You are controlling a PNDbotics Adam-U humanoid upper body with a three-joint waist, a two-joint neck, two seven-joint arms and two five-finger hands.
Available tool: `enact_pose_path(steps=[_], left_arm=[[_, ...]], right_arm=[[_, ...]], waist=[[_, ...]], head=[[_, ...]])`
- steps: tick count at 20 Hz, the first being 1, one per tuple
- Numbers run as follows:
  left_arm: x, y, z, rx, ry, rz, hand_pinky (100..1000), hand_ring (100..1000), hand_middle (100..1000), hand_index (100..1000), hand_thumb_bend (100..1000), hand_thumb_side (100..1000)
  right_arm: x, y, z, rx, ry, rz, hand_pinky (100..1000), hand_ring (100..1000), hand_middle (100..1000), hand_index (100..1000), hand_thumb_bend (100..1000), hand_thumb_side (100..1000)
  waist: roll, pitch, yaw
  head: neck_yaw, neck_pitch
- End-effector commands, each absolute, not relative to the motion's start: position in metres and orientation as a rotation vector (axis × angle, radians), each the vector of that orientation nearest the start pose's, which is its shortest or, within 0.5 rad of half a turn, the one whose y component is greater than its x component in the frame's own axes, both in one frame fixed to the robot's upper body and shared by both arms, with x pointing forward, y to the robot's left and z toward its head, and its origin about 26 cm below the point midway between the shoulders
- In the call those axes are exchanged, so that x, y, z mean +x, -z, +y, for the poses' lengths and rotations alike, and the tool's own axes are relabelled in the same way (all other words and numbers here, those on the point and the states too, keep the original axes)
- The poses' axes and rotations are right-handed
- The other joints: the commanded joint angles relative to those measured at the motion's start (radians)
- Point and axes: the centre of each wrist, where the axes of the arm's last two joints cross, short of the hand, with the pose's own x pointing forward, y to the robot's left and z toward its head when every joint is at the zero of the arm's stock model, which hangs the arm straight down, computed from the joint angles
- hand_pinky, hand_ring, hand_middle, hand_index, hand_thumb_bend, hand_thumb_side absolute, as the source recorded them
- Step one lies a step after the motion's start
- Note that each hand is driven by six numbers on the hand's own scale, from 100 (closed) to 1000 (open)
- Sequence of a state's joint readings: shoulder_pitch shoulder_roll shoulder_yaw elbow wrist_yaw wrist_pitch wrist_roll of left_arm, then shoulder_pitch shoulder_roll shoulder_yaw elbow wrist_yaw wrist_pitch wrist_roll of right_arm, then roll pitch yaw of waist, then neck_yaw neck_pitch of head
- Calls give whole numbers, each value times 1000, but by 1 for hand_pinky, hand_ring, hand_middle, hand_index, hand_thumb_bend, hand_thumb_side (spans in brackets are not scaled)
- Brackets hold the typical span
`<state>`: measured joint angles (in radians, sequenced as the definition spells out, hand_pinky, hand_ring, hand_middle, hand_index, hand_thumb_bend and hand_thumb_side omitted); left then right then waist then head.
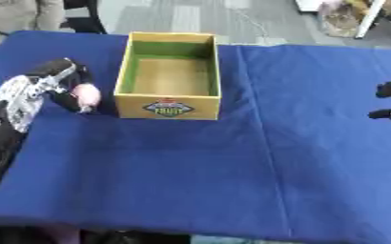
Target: Pick up objects on the table and place them in the box.
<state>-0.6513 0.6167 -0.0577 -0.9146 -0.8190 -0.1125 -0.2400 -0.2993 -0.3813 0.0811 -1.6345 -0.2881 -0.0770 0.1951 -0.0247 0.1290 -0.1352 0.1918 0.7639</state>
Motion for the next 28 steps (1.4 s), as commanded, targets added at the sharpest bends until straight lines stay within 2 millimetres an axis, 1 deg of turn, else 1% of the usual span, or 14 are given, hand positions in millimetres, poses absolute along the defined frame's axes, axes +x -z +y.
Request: enact_pose_path(steps=[1,2,5,6,9,13,14,16,17,19,25,28], left_arm=[[421,-129,413,1026,1157,-1191,479,426,417,584,257,168],[421,-129,413,1034,1138,-1205,457,398,388,552,221,166],[421,-138,411,1048,1094,-1255,424,357,341,511,176,165],[421,-146,409,1058,1082,-1287,412,345,329,501,160,163],[420,-173,399,1095,1074,-1386,416,348,331,505,165,157],[419,-214,376,1141,1056,-1545,426,355,337,515,159,151],[421,-222,368,1140,1061,-1578,431,358,340,519,160,149],[424,-232,355,1131,1072,-1621,443,368,350,528,166,146],[427,-234,349,1126,1074,-1633,443,368,350,529,171,145],[434,-230,340,1100,1071,-1638,457,374,356,540,206,137],[455,-199,328,1045,1045,-1591,477,395,377,560,249,130],[462,-185,323,1035,1048,-1572,493,415,397,580,294,127]], right_arm=[[343,-122,-283,194,-446,-1956,648,945,657,764,100,657],[343,-122,-283,194,-446,-1957,647,945,657,764,100,657],[343,-122,-284,194,-445,-1957,647,945,657,763,100,656],[343,-122,-284,192,-443,-1956,647,945,657,763,100,656],[343,-121,-285,190,-444,-1954,647,945,657,763,100,656],[343,-121,-284,194,-448,-1950,647,945,657,763,100,656],[343,-121,-283,196,-450,-1950,647,945,657,763,100,655],[343,-121,-282,202,-456,-1949,647,945,657,763,100,655],[343,-121,-281,205,-459,-1948,647,945,657,763,100,654],[343,-121,-280,213,-467,-1947,647,945,657,763,100,654],[344,-122,-274,234,-486,-1946,646,946,656,762,100,659],[345,-122,-272,242,-492,-1946,646,946,656,762,100,663]], waist=[[1,-12,-1],[1,-12,-2],[0,-13,-1],[-1,-14,-1],[-1,-15,1],[-1,-17,1],[-1,-18,-1],[-1,-20,-6],[-1,-21,-9],[-2,-21,-20],[-2,-15,-56],[-2,-10,-66]], head=[[2,6],[2,6],[1,6],[1,6],[1,6],[4,6],[7,6],[11,6],[13,6],[19,6],[41,4],[47,4]])
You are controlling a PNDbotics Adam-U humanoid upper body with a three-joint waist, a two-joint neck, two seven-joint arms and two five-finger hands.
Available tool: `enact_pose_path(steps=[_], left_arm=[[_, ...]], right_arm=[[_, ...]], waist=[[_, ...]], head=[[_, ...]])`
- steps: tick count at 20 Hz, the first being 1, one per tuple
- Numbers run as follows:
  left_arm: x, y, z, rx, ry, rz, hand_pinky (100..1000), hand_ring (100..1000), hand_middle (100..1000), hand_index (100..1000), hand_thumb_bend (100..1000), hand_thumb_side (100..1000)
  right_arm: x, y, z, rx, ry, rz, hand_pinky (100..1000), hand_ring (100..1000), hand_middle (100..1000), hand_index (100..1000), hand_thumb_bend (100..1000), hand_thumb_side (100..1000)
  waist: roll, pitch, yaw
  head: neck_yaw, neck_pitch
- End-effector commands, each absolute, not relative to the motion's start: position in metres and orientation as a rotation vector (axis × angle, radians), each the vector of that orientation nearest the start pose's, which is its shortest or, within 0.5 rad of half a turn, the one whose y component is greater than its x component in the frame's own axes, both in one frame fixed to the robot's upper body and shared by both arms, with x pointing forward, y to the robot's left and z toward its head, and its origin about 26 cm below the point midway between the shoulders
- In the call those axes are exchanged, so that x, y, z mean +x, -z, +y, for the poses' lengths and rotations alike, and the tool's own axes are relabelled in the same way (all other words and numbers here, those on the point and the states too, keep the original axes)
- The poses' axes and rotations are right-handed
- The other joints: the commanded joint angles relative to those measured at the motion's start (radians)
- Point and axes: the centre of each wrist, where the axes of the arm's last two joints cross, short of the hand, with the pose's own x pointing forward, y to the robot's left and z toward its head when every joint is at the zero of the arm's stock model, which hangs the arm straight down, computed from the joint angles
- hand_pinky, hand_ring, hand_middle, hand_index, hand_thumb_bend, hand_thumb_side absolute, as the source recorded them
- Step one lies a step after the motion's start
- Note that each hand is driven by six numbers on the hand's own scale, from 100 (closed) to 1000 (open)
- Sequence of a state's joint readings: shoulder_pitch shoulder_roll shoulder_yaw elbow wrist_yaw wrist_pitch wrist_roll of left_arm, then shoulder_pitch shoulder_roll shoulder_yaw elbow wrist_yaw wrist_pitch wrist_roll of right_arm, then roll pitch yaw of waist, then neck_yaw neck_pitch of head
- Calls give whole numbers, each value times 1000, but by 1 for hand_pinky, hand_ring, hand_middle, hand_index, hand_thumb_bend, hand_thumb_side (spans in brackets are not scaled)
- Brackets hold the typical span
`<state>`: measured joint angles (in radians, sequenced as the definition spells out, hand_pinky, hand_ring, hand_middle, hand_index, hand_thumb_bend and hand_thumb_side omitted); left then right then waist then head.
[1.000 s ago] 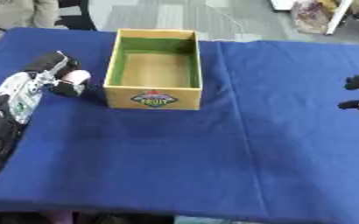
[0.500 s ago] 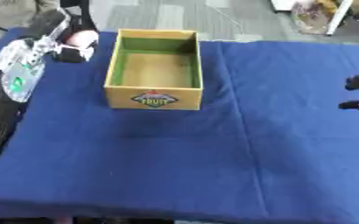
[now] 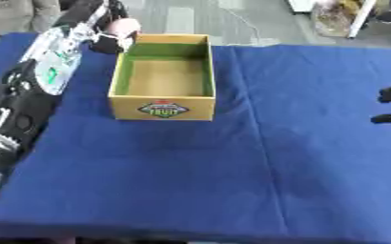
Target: Pick up objects on the table and place them in the box.
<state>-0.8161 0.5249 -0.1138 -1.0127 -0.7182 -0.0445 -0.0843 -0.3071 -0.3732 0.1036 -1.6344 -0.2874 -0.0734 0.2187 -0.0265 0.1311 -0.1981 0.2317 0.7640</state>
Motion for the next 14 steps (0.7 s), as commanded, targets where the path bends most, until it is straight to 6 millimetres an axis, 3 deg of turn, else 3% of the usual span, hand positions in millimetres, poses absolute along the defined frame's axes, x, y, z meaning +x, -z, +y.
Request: enact_pose_path(steps=[1,7,10,14], left_arm=[[463,-181,322,1031,1052,-1563,505,429,411,593,320,125],[468,-159,312,1004,1120,-1503,574,513,497,684,410,138],[468,-150,309,995,1150,-1482,646,615,583,763,541,122],[467,-146,306,995,1161,-1498,713,733,720,838,911,421]], right_arm=[[345,-122,-271,244,-493,-1946,646,946,656,762,100,663],[345,-122,-269,251,-499,-1945,646,946,656,762,100,664],[345,-121,-269,251,-499,-1945,645,946,656,762,100,666],[346,-122,-269,251,-498,-1946,645,946,656,762,100,666]], waist=[[0,-11,-5],[-2,-7,-10],[-3,-7,-10],[-2,-5,-7]], head=[[9,5],[15,6],[14,6],[12,6]])
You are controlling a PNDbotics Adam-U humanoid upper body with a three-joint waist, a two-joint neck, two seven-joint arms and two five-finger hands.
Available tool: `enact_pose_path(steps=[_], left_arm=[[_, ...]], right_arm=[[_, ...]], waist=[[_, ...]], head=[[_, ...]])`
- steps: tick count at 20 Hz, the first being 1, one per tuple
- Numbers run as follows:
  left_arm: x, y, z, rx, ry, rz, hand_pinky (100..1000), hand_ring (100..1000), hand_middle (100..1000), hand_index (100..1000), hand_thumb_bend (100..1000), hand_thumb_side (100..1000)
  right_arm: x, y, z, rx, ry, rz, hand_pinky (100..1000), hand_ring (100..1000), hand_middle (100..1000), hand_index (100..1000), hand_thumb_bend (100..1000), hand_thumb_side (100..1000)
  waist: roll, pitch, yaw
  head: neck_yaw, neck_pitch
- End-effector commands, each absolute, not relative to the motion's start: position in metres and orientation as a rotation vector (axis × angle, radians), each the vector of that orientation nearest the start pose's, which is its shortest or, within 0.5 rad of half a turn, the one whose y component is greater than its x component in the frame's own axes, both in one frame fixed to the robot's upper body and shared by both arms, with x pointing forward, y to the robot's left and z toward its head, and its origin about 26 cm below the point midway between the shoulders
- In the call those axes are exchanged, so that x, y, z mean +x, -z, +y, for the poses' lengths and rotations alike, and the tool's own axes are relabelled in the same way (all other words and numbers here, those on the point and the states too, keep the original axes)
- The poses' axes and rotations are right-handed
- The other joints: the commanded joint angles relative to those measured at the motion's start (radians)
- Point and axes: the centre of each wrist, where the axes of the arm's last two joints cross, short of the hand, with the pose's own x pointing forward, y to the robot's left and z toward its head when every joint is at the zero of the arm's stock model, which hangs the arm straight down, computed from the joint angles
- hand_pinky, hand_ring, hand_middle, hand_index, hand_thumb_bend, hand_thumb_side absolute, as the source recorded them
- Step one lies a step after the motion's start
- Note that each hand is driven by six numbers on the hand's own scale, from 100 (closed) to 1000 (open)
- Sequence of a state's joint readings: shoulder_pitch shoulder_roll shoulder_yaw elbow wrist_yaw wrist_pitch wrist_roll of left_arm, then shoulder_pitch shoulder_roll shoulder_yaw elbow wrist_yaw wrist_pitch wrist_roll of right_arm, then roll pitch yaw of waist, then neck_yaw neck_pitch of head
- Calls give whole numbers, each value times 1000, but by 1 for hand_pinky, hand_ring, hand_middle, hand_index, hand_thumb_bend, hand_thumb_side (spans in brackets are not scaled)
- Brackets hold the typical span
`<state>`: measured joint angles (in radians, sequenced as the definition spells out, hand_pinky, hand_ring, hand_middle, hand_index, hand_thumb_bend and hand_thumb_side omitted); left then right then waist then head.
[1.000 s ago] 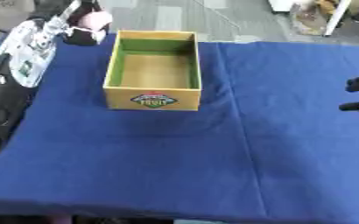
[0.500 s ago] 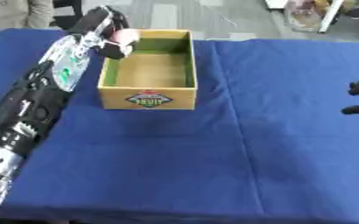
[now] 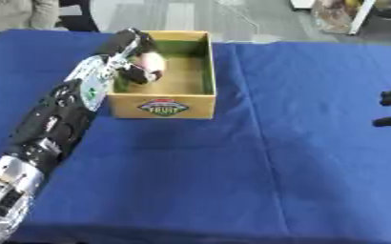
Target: Pick up objects on the table and place them in the box.
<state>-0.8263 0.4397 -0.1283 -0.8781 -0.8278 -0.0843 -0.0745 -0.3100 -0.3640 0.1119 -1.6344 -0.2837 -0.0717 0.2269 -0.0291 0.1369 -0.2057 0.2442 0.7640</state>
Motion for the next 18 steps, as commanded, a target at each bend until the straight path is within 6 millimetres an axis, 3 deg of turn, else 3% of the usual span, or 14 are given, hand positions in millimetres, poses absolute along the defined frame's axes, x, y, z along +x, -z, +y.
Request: enact_pose_path(steps=[1,4,8,9,13,14,15,17,18], left_arm=[[466,-148,306,998,1158,-1516,730,752,746,847,939,476],[462,-158,305,1004,1123,-1591,760,778,773,851,978,534],[452,-178,305,987,1039,-1723,760,774,763,840,951,465],[448,-184,305,969,1010,-1757,745,754,739,826,793,407],[423,-208,311,862,903,-1876,718,715,688,797,601,310],[416,-213,313,836,872,-1900,718,715,688,797,601,310],[409,-217,315,803,834,-1923,701,691,663,785,492,296],[395,-222,319,729,763,-1956,698,687,659,781,467,289],[388,-221,320,693,723,-1966,684,675,645,771,371,289]], right_arm=[[346,-122,-269,250,-496,-1947,645,946,655,762,100,667],[346,-122,-270,246,-493,-1947,645,946,655,762,100,666],[345,-122,-271,242,-487,-1950,645,946,655,762,100,665],[345,-122,-272,239,-484,-1950,644,946,655,762,100,663],[344,-121,-275,225,-469,-1953,644,946,655,761,100,661],[344,-121,-276,222,-466,-1954,644,946,655,761,100,661],[344,-121,-277,220,-463,-1955,644,945,655,761,100,661],[344,-121,-277,217,-458,-1957,644,945,655,761,100,660],[344,-121,-278,215,-455,-1958,644,945,655,761,100,655]], waist=[[0,-10,1],[0,-9,4],[-2,-9,13],[-4,-9,17],[-9,-10,38],[-10,-10,43],[-11,-10,48],[-11,-10,55],[-12,-9,62]], head=[[-1,6],[-3,6],[-10,5],[-14,5],[-28,3],[-31,3],[-34,1],[-38,-1],[-41,-1]])
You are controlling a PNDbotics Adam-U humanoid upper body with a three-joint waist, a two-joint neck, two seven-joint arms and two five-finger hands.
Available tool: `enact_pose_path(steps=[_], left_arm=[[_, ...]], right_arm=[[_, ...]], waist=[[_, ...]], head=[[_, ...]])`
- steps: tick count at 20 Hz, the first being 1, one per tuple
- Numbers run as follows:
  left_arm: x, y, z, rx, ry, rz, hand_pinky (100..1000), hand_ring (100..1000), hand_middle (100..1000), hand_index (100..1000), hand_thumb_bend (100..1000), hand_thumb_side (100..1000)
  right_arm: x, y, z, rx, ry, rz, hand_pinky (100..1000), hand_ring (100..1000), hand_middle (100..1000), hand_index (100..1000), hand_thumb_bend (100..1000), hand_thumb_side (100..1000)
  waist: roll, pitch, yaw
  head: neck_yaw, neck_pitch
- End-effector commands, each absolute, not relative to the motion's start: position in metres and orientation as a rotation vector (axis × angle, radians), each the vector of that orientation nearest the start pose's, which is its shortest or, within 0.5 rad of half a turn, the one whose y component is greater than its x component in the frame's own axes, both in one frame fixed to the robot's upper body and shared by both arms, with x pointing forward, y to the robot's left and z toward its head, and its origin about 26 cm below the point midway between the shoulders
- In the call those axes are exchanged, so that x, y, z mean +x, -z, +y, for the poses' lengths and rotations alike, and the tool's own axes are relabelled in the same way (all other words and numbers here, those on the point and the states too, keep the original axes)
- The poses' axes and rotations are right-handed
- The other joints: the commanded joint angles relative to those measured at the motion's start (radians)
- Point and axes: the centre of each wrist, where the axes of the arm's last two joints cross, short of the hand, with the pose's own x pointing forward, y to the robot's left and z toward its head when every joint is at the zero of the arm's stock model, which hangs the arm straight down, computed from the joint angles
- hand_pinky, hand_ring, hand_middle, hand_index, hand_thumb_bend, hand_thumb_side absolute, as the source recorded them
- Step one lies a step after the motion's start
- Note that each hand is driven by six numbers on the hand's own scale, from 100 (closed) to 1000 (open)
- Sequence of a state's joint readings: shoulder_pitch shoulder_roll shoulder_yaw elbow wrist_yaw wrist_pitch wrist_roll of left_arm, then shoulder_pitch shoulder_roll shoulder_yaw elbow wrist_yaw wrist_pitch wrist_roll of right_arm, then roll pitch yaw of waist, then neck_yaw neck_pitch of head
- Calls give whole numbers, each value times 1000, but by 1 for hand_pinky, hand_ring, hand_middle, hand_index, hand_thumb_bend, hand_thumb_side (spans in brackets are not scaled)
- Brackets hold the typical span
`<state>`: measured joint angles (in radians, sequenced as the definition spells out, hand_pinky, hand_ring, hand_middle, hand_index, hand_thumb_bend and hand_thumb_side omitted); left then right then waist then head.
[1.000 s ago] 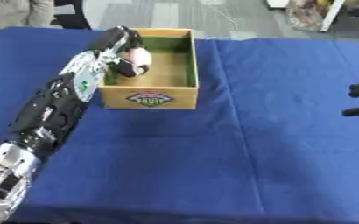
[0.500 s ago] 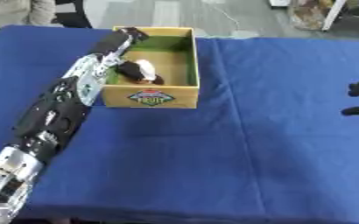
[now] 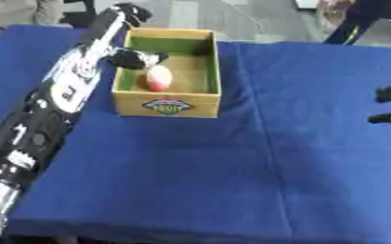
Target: Pick up objects on the table and place them in the box.
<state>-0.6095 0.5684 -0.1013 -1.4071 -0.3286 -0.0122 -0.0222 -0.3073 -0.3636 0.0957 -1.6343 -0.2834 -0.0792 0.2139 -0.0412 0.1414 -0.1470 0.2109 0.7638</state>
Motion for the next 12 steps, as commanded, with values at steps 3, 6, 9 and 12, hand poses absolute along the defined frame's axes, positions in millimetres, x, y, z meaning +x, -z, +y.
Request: enact_pose_path(steps=[3,6,9,12], left_arm=[[368,-217,325,593,584,-2005,675,665,637,767,331,278],[352,-210,327,547,497,-2023,675,664,635,766,314,268],[340,-198,331,537,441,-2014,669,656,627,763,283,253],[334,-186,335,534,386,-1985,656,638,609,756,275,259]], right_arm=[[343,-120,-279,209,-447,-1958,644,945,656,761,100,664],[343,-121,-280,205,-440,-1961,644,945,656,762,100,661],[343,-120,-281,202,-436,-1961,644,945,656,762,100,662],[343,-121,-281,201,-433,-1962,644,945,656,762,100,662]], waist=[[-3,-14,21],[-4,-13,30],[-5,-12,33],[-5,-12,35]], head=[[-13,1],[-17,1],[-23,-1],[-28,-3]])
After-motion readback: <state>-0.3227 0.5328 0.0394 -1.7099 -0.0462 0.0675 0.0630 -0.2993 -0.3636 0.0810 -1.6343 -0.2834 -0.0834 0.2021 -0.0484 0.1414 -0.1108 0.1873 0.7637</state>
